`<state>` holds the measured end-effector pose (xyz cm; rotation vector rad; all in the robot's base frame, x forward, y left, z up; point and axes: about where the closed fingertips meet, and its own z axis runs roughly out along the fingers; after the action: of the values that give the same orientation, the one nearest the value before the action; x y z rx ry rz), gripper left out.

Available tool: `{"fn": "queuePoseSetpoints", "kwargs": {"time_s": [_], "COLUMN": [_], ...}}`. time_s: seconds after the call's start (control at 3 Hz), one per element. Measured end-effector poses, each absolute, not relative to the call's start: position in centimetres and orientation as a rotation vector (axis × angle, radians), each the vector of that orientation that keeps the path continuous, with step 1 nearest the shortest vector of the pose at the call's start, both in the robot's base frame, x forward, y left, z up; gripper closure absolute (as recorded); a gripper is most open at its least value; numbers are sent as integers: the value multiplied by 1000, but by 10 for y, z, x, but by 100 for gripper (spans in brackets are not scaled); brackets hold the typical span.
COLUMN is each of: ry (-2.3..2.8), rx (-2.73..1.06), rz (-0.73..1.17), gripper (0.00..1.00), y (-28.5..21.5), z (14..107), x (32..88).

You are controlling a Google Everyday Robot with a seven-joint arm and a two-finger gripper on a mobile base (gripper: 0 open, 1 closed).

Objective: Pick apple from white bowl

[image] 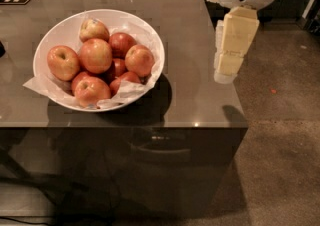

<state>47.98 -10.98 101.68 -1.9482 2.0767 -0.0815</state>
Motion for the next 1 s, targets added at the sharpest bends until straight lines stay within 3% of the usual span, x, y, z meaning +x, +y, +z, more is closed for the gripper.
{"fn": "queuePoseSetpoints", "kwargs": {"time_s": [1.0], "ry": [1950], "rx": [-2057], "rz": [6], "gripper": [0], "y": [-51], "z": [996], "x": [521]}}
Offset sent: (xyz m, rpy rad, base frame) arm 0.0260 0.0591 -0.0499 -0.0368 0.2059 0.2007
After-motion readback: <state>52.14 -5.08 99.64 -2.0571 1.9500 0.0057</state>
